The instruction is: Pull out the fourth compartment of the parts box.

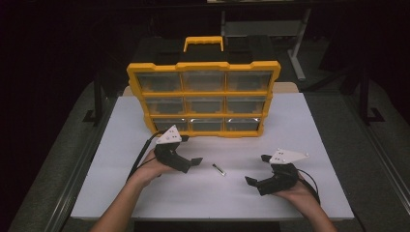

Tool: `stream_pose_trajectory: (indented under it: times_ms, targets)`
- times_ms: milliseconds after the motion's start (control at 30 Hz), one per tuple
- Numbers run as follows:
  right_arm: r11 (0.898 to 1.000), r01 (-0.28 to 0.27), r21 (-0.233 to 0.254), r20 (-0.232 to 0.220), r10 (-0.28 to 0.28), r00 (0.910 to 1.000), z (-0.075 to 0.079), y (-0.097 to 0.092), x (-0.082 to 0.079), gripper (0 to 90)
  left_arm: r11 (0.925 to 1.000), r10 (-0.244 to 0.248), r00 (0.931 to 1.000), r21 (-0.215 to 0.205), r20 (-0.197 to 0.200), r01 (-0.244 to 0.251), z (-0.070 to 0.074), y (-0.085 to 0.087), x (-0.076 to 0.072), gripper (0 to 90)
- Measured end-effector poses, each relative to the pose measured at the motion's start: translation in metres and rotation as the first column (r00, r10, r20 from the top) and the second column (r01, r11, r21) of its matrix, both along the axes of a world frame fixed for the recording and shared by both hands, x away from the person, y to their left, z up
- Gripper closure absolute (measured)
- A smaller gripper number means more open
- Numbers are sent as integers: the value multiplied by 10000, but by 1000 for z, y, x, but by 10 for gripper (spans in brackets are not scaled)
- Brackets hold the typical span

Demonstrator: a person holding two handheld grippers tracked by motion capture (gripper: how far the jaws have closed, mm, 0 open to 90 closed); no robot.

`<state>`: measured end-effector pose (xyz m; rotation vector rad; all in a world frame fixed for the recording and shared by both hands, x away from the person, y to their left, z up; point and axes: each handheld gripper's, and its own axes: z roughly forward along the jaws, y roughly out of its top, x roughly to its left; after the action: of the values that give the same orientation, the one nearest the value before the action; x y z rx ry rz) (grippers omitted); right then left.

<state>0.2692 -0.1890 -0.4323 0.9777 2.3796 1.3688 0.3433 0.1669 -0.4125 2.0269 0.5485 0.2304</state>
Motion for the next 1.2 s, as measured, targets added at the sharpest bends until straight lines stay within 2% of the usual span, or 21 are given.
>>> stream_pose_trajectory:
  times_ms: [567, 867, 1200]
  targets:
    - [10000, 46, -33, -21, -46, 10000, -1, -1, 0, 9, 9995, -305, 9995, -17, 73, 305, 2, -20, 7, 5]
    - [10000, 68, -68, -22, -68, 10000, -1, -2, 0, 9, 9992, -391, 9991, 116, 131, 390, 1, -25, 12, 5]
    - [9999, 115, -69, 6, -115, 9999, -1, -3, 0, 9, 9994, -333, 9992, 57, 212, 332, 0, -28, 13, 5]
